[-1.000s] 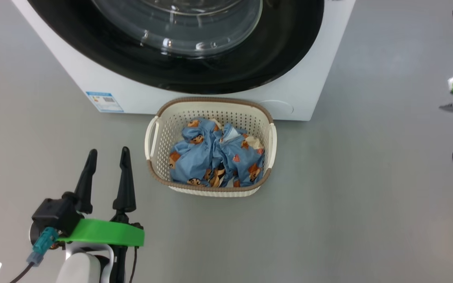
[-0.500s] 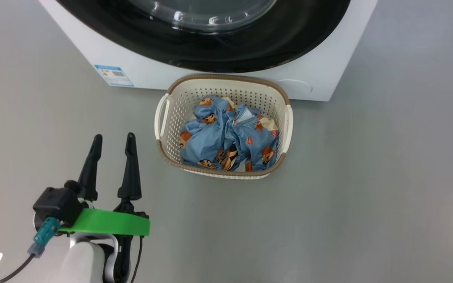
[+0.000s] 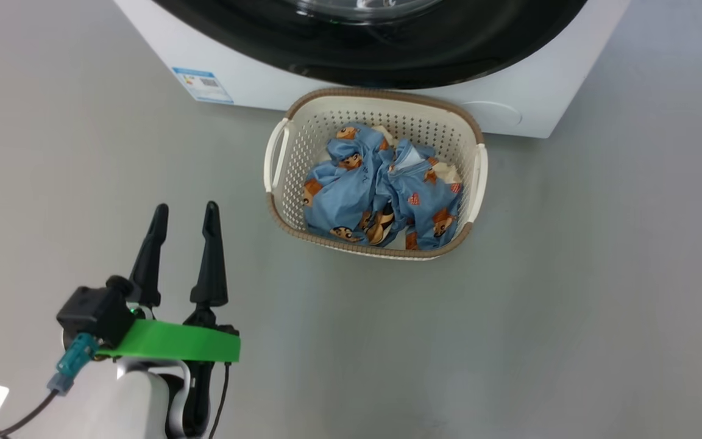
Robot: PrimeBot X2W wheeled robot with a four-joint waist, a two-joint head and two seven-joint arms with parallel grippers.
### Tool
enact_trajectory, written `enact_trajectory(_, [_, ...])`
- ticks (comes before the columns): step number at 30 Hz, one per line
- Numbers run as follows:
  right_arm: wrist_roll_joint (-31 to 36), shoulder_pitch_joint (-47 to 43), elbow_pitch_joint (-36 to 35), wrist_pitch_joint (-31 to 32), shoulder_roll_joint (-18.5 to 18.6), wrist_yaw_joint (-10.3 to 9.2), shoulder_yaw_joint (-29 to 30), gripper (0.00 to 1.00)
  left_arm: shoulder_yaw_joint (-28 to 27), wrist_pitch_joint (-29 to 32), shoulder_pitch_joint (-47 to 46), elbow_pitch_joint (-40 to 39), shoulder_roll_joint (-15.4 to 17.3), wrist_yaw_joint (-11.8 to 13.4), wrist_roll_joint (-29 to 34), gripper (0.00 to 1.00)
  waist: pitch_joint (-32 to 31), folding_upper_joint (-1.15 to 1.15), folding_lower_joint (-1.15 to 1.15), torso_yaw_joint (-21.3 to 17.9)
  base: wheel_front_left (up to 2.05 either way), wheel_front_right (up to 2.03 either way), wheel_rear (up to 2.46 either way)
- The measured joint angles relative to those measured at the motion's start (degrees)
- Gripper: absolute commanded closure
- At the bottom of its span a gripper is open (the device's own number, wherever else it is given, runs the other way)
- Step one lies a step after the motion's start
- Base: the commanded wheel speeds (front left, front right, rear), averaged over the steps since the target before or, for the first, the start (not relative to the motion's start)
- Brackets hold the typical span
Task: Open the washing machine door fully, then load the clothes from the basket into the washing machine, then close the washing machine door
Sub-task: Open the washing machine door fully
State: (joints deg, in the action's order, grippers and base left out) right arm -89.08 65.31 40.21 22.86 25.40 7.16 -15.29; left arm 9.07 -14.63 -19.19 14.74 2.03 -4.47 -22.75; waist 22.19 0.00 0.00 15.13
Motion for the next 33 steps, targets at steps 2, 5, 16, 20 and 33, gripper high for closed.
enact_trajectory(2, [0.1, 1.4, 1.0, 1.3, 0.0, 0.0, -0.6, 1.0, 0.2, 0.0, -0.5, -0.1, 0.0, 0.0, -0.3, 0.0, 0.6, 0.0, 0.0, 0.5, 0.0, 0.0, 0.0])
enact_trajectory(5, [0.3, 3.4, 2.3, 2.4, 0.0, 0.0, -1.2, 1.0, 0.4, 0.0, -1.0, -0.5, 0.0, 0.1, -0.7, 0.0, 1.5, 0.0, 0.0, 1.2, 0.0, 0.0, 0.0])
enact_trajectory(16, [-0.6, 10.6, 7.0, 6.5, 0.1, 0.0, -0.9, 1.0, 2.1, 0.0, -2.1, -1.2, -0.2, 1.0, -3.2, 0.0, 4.4, 0.0, 0.0, 3.9, 0.0, 0.0, 0.0])
enact_trajectory(20, [-0.9, 12.2, 8.8, 8.1, 0.5, 0.0, -0.8, 1.0, 2.2, 0.0, -2.1, -1.7, -0.3, 1.4, -4.0, 0.0, 5.0, 0.0, 0.0, 5.1, 0.0, 0.0, 0.0])
enact_trajectory(33, [-1.3, 13.7, 11.9, 13.0, 0.2, -0.01, -1.1, 1.0, 3.0, 0.0, -2.2, -1.6, -0.4, 2.0, -5.5, 0.0, 4.4, 0.0, 0.0, 6.9, 0.0, 0.0, 0.0])
